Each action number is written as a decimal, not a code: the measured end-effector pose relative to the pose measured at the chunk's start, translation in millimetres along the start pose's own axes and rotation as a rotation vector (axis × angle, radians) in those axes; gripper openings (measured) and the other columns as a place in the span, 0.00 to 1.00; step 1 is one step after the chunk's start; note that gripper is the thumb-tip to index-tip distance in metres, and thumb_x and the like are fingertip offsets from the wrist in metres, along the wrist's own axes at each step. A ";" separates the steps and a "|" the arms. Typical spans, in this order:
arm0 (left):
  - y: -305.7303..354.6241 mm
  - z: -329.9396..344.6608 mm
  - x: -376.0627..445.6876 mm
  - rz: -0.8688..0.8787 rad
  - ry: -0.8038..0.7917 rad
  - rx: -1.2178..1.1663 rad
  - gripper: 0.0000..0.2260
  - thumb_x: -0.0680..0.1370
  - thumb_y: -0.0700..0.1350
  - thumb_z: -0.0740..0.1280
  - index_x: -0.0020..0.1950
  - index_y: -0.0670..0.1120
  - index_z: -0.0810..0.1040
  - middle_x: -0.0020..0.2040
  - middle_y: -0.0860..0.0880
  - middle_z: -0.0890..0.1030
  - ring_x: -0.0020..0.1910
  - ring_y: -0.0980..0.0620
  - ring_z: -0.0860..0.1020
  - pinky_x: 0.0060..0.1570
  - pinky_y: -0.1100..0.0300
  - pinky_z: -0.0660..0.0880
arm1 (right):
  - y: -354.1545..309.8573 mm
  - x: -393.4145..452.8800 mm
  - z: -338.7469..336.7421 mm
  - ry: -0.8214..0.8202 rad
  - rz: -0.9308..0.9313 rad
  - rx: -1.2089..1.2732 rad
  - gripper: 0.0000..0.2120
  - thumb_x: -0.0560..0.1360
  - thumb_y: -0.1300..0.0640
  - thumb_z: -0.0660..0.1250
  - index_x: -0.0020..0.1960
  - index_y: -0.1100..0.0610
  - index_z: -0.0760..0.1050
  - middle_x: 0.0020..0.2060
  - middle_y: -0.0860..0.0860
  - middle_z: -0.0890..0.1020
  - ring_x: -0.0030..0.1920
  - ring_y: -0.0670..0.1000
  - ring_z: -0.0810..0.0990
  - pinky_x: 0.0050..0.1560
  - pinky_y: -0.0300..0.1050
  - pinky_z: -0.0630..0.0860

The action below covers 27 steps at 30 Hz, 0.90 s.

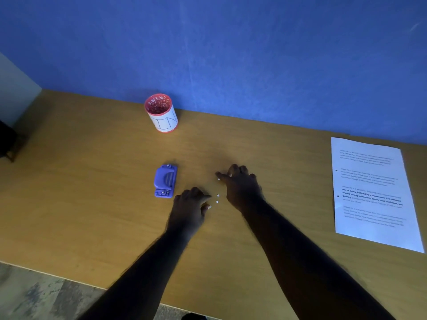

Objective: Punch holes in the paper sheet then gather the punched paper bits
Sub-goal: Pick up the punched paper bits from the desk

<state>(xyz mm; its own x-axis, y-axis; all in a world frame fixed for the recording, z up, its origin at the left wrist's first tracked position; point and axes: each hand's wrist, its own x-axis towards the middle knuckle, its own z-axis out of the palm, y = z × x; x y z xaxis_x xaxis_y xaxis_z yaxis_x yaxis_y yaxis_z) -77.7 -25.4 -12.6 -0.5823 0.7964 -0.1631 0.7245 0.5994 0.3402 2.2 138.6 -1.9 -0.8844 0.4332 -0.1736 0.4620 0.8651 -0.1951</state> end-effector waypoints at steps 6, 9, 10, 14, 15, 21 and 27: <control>-1.7 -1.3 -5.6 0.024 0.024 -0.001 0.13 0.79 0.52 0.65 0.63 0.56 0.79 0.58 0.53 0.78 0.57 0.50 0.75 0.56 0.53 0.71 | 0.1 -10.5 5.1 -0.005 -0.019 -0.041 0.26 0.78 0.60 0.62 0.74 0.48 0.66 0.65 0.57 0.73 0.63 0.59 0.72 0.56 0.57 0.75; 0.5 -1.5 -11.7 0.043 0.062 0.008 0.12 0.79 0.50 0.65 0.61 0.55 0.80 0.54 0.52 0.79 0.54 0.50 0.77 0.54 0.52 0.73 | -4.2 -13.2 3.8 -0.032 -0.039 -0.103 0.26 0.79 0.58 0.61 0.76 0.51 0.62 0.68 0.59 0.71 0.66 0.62 0.70 0.58 0.58 0.75; 1.2 -1.0 -13.9 0.055 0.076 0.021 0.11 0.79 0.50 0.65 0.60 0.55 0.81 0.53 0.52 0.79 0.52 0.49 0.77 0.52 0.52 0.73 | -6.1 -14.3 3.5 -0.048 -0.045 -0.124 0.27 0.79 0.57 0.61 0.77 0.52 0.61 0.69 0.60 0.69 0.68 0.62 0.69 0.58 0.59 0.75; -1.1 2.5 -18.8 0.091 0.131 0.033 0.10 0.76 0.48 0.69 0.56 0.54 0.84 0.51 0.51 0.81 0.49 0.49 0.80 0.48 0.51 0.76 | -10.0 -17.8 2.4 -0.068 -0.054 -0.147 0.28 0.79 0.58 0.61 0.78 0.54 0.60 0.70 0.62 0.68 0.70 0.63 0.66 0.60 0.60 0.74; -2.1 2.6 -17.9 0.089 0.136 0.034 0.09 0.76 0.47 0.70 0.56 0.53 0.84 0.51 0.51 0.81 0.49 0.49 0.80 0.48 0.51 0.75 | -10.2 -17.7 1.0 -0.067 -0.056 -0.142 0.27 0.79 0.59 0.61 0.77 0.54 0.61 0.70 0.61 0.69 0.70 0.64 0.67 0.60 0.60 0.74; 0.8 -0.4 -7.6 -0.007 0.122 -0.001 0.06 0.74 0.49 0.72 0.51 0.56 0.85 0.50 0.52 0.81 0.50 0.48 0.78 0.50 0.52 0.70 | -5.8 -19.5 -3.4 -0.049 -0.120 -0.100 0.21 0.78 0.59 0.63 0.71 0.54 0.72 0.62 0.58 0.77 0.65 0.62 0.72 0.55 0.56 0.75; 6.2 0.2 -3.9 -0.106 0.109 0.000 0.05 0.74 0.53 0.72 0.49 0.58 0.84 0.51 0.55 0.80 0.52 0.51 0.77 0.51 0.56 0.65 | -14.1 -41.8 0.9 0.047 -0.162 -0.056 0.11 0.81 0.53 0.63 0.55 0.55 0.83 0.51 0.56 0.82 0.56 0.59 0.80 0.48 0.53 0.78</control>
<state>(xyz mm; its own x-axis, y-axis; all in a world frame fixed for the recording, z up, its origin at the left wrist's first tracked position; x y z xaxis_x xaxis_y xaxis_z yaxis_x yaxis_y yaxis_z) -70.8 -24.8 -10.0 -0.6925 0.7150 -0.0963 0.6567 0.6800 0.3262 32.7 108.0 7.2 -0.9497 0.2972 -0.0983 0.3100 0.9367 -0.1626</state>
